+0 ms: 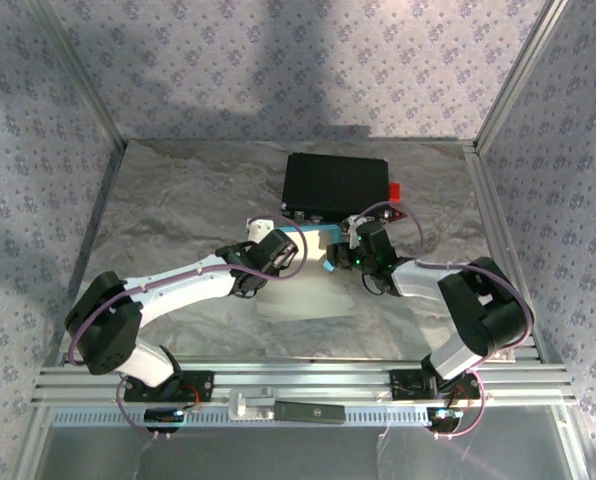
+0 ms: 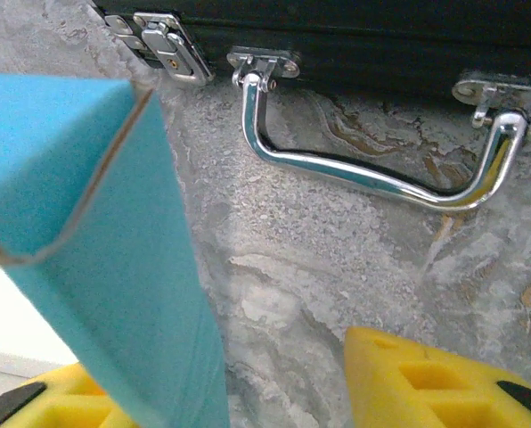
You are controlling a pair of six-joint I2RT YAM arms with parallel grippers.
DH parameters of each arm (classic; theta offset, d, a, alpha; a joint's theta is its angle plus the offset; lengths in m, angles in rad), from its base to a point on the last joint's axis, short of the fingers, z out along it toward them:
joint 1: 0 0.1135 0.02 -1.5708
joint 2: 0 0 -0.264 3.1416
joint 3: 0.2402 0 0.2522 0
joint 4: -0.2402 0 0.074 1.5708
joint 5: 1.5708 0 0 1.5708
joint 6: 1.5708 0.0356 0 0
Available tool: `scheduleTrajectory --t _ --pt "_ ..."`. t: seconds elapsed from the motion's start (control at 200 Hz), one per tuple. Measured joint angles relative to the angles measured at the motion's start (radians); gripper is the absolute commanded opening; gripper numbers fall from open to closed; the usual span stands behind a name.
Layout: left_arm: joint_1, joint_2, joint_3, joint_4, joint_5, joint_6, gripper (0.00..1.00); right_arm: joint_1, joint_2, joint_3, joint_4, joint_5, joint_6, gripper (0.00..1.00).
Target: Fold the paper box
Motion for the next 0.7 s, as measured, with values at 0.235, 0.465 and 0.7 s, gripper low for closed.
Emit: scheduleTrajectory --t 0.235,0.465,0.7 --pt "0.007 0.002 0.0 0.001 0.008 0.007 0.0 0.011 -0.077 -0.091 0.034 -0.01 0.032 0.57" --pt "0.018 0.016 0.006 0.033 0.008 -0.001 0.0 0.074 -0.103 -0.079 -0.101 0.028 0.015 0.58" --pt "0.019 0.034 0.018 0.034 0.016 -0.001 0.0 0.063 -0.166 -0.096 -0.1 0.075 0.016 0.53"
